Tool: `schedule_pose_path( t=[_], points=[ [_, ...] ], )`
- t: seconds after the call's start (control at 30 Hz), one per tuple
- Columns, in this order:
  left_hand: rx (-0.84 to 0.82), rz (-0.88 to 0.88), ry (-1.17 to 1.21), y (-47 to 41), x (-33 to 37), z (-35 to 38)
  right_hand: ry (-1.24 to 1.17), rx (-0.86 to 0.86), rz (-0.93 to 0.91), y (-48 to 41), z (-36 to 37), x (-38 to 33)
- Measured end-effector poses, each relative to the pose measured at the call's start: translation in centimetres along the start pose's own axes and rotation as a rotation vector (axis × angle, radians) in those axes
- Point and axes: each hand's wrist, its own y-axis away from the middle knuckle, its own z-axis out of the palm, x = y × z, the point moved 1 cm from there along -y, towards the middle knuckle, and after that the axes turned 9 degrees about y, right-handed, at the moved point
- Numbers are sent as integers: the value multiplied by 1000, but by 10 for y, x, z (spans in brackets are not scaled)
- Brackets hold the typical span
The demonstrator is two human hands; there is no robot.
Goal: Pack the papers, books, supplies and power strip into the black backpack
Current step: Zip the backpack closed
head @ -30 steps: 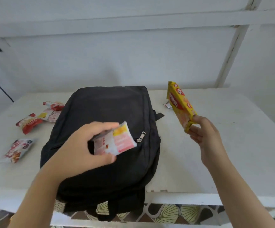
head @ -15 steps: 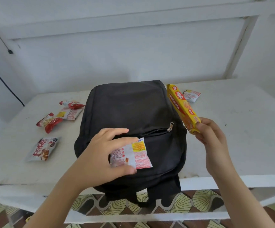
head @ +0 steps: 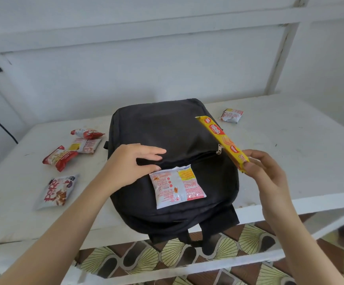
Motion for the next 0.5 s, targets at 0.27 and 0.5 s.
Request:
schedule_pose_path(
  t=[0.27,0.5],
  points=[
    [71,88,61,-8,-4,0,43,-22,-42,18,-1,-8],
    [263,92,344,-16,8,-18,258,-198,-153,29,-8,-14]
  ],
)
